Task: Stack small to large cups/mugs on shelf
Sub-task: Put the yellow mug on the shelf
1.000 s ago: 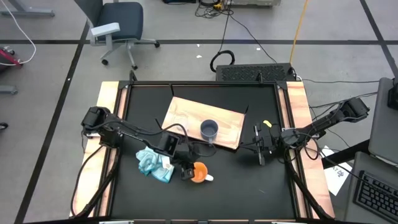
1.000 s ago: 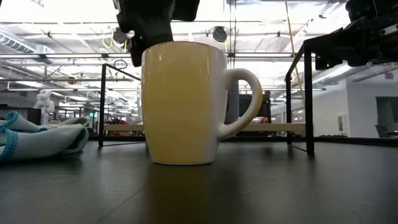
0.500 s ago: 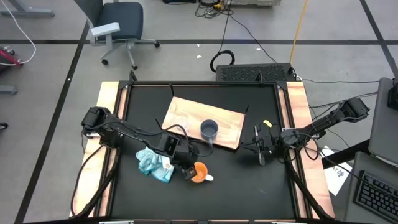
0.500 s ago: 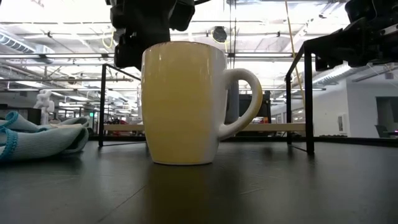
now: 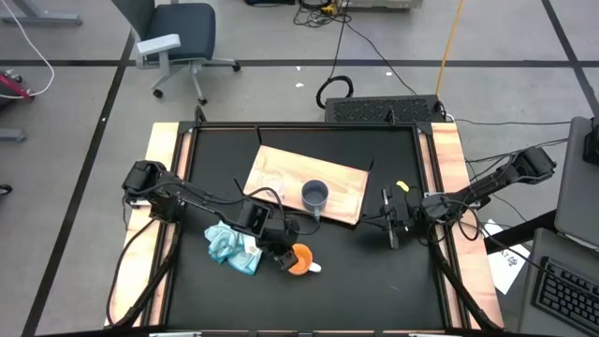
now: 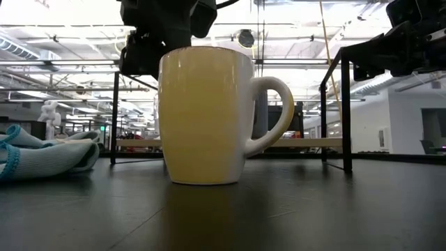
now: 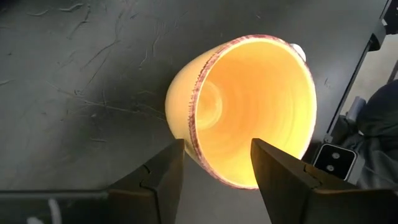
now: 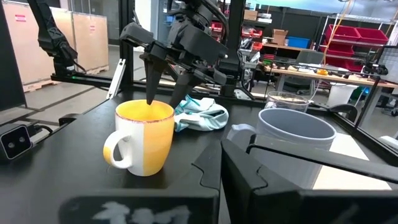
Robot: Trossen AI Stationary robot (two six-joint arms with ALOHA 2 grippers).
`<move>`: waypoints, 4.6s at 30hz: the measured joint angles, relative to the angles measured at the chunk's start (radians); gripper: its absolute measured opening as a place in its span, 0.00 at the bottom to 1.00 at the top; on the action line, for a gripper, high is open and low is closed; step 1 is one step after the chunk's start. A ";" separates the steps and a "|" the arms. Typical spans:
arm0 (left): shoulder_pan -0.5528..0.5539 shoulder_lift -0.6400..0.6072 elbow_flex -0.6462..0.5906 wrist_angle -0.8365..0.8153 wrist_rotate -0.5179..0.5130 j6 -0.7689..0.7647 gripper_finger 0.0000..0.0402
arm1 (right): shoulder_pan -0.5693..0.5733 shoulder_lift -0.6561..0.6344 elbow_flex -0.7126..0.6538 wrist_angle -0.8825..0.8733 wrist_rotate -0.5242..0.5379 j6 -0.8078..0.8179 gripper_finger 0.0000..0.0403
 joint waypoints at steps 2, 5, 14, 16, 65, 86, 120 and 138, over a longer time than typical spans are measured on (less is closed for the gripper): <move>0.000 0.000 0.000 0.002 0.000 0.005 0.46 | 0.000 0.000 0.000 0.000 0.000 0.000 0.00; 0.000 0.000 0.000 0.002 -0.001 0.016 0.46 | 0.000 0.000 0.000 0.000 0.000 -0.001 0.00; -0.002 0.029 0.000 0.005 -0.002 0.055 0.40 | 0.000 0.000 0.000 -0.001 0.000 -0.002 0.00; -0.004 0.037 0.000 0.009 0.001 0.063 0.34 | 0.000 0.000 0.000 -0.001 0.000 -0.001 0.00; -0.084 0.035 0.028 0.108 -0.175 0.875 0.02 | 0.000 0.000 0.000 -0.007 0.000 0.002 0.00; 0.011 -0.049 0.284 -0.017 -0.349 1.091 0.02 | 0.000 0.000 0.000 -0.006 0.000 0.023 0.00; 0.156 -0.844 -0.529 0.501 -0.301 1.053 0.02 | 0.000 0.000 0.000 0.030 0.000 0.026 0.00; 0.424 -0.504 -0.350 0.589 0.189 1.102 0.02 | 0.000 0.000 0.000 0.030 0.000 0.025 0.00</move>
